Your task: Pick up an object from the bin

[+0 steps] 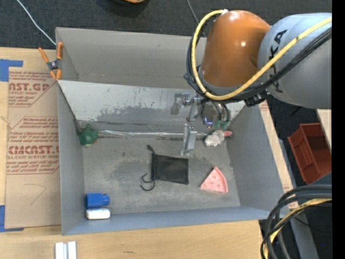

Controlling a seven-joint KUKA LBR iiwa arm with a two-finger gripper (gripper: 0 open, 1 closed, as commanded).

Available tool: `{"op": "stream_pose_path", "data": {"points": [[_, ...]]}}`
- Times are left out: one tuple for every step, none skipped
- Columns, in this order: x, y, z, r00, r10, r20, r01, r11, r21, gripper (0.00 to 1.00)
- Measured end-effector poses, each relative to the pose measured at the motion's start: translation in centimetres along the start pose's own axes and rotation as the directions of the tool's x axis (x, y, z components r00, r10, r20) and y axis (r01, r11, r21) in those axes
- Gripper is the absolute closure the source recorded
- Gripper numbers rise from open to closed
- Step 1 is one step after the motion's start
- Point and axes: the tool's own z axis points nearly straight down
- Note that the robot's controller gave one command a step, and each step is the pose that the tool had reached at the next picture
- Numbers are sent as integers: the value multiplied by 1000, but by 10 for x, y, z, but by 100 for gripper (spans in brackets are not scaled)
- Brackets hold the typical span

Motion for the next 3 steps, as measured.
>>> {"op": "stream_pose_path", "data": {"points": [[31,-16,149,984,181,-3,-181,984,0,0],[25,-9,74,1000,20,6,-20,1000,-1,0],[49,-8,136,967,256,-7,-256,967,0,0]]}}
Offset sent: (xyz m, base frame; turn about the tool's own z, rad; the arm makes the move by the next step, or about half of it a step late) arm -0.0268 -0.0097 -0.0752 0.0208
